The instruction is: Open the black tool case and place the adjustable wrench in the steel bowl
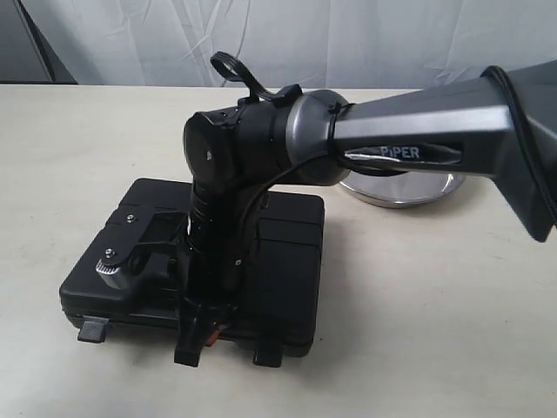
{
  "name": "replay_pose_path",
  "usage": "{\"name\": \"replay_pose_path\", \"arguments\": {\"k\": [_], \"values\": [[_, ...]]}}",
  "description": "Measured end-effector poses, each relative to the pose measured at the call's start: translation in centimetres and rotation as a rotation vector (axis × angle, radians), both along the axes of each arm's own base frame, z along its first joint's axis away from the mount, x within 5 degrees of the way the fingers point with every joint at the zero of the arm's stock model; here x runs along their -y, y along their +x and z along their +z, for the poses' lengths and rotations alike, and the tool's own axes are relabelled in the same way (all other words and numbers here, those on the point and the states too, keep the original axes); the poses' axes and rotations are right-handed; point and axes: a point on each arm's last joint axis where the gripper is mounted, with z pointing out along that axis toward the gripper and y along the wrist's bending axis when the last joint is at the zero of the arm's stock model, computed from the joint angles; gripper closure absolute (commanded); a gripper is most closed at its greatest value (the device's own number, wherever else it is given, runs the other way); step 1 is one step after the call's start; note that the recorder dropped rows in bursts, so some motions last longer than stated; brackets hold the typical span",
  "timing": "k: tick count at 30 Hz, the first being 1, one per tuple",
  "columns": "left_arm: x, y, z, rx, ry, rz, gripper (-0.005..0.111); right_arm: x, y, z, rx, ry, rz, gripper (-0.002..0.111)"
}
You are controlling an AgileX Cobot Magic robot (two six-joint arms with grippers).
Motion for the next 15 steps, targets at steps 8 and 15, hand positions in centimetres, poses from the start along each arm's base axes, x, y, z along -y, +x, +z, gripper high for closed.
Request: {"name": "replay_pose_path", "arguments": {"k": [8, 15], "values": [[0.0, 0.0, 0.0, 0.0, 0.0, 0.0, 0.107, 0.07, -0.08, -0.03, -0.008, -0.008, 0.003, 0.109], [0.0, 0.0, 0.0, 0.0, 0.0, 0.0, 0.107, 0.05, -0.2, 0.09, -0.021, -0.003, 0.003, 0.109]]}}
